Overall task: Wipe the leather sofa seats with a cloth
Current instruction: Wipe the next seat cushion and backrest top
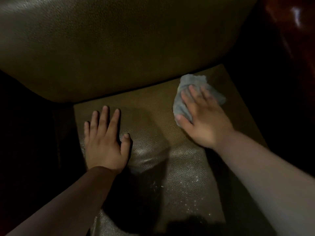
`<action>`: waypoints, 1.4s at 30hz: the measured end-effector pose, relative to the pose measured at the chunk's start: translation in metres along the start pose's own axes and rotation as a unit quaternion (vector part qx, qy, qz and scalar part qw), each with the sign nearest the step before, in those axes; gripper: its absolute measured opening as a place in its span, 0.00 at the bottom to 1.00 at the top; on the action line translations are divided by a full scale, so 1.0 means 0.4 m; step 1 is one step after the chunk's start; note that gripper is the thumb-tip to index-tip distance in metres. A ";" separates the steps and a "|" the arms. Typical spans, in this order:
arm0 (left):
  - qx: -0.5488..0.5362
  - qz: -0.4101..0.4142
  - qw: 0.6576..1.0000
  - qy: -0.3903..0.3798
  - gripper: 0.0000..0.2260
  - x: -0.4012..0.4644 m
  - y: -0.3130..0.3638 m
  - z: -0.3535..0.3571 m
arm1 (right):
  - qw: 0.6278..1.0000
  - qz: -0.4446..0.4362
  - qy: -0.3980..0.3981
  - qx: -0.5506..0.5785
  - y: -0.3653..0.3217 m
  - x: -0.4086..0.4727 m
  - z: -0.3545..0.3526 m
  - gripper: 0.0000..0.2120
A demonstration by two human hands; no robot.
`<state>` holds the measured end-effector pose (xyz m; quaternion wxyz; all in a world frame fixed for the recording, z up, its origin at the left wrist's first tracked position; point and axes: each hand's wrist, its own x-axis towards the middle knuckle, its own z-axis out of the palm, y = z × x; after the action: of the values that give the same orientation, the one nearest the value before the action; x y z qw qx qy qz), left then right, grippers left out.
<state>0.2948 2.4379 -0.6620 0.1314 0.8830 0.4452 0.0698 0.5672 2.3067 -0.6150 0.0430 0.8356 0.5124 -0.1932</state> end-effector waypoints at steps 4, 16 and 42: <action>0.003 -0.003 1.000 -0.001 0.32 0.000 0.000 0.001 | 0.998 0.062 0.022 -0.022 0.142 0.055 -0.034 0.42; 0.007 -0.005 1.000 0.000 0.32 -0.001 0.007 0.002 | 0.995 -0.094 0.019 -0.011 -0.040 -0.042 0.014 0.39; 0.030 -0.010 0.996 -0.083 0.32 0.003 0.026 -0.057 | 0.996 0.081 0.015 0.021 -0.303 -0.222 0.082 0.32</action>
<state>0.2979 2.4370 -0.6371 0.1419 0.8847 0.4437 -0.0190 0.4167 2.2803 -0.5973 0.0331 0.8778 0.4398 -0.1868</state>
